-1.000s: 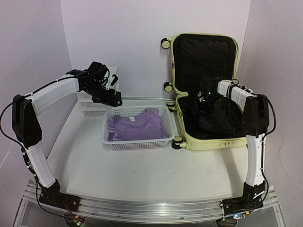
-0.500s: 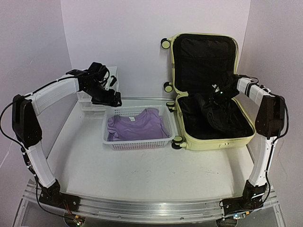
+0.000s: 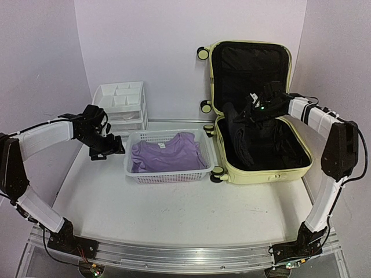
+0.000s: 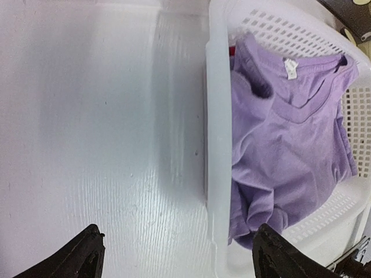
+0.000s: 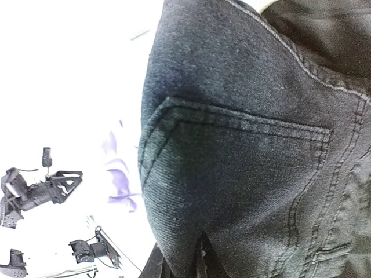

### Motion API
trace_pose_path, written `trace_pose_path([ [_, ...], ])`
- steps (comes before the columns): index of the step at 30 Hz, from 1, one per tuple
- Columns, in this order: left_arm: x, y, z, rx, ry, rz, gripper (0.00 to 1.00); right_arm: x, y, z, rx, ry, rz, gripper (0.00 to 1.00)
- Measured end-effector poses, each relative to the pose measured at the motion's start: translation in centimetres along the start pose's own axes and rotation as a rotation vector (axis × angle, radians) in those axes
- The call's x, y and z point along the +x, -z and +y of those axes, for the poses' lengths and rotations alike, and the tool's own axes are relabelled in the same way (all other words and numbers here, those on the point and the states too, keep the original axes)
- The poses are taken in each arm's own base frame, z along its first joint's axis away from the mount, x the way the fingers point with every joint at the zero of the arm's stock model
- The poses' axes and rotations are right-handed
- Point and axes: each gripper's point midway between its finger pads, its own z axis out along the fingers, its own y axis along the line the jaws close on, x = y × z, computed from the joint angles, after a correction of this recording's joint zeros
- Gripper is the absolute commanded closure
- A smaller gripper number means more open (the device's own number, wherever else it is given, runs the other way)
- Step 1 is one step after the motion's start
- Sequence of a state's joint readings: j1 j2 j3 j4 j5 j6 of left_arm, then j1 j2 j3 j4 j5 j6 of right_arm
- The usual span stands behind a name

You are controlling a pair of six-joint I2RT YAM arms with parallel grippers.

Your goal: Open, take out, and arrange the luggage

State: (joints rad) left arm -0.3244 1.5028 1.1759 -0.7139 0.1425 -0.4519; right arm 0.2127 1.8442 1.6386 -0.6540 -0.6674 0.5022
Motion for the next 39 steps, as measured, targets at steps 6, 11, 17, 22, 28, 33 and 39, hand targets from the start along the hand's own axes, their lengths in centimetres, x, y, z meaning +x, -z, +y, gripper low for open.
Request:
trace_pose_path([
  [6, 1.9, -0.4, 0.5, 0.072, 0.025, 0.018, 0.31, 3.0, -3.5, 5.4, -0.029, 0.079, 0.031, 1.00],
  [11, 1.9, -1.2, -0.1, 0.145, 0.057, 0.020, 0.52, 5.2, -5.2, 8.5, -0.020, 0.123, 0.045, 1.00],
  [17, 1.9, -2.2, -1.3, 0.222, 0.062, 0.035, 0.65, 6.8, -7.4, 10.8, 0.003, 0.167, 0.047, 1.00],
  [22, 2.3, -2.6, -1.7, 0.257, 0.061, 0.048, 0.73, 8.2, -9.7, 11.7, 0.021, 0.184, 0.067, 1.00],
  [28, 3.0, -3.6, -1.9, 0.285, 0.066, 0.084, 0.84, 9.2, -12.5, 11.9, 0.047, 0.186, 0.089, 1.00],
  [33, 3.0, -3.9, -2.2, 0.316, 0.082, 0.095, 0.90, 10.4, -15.4, 13.2, 0.040, 0.203, 0.113, 1.00],
  [39, 3.0, -3.9, -2.4, 0.328, 0.092, 0.100, 0.93, 13.3, -19.5, 15.5, 0.006, 0.230, 0.155, 1.00],
])
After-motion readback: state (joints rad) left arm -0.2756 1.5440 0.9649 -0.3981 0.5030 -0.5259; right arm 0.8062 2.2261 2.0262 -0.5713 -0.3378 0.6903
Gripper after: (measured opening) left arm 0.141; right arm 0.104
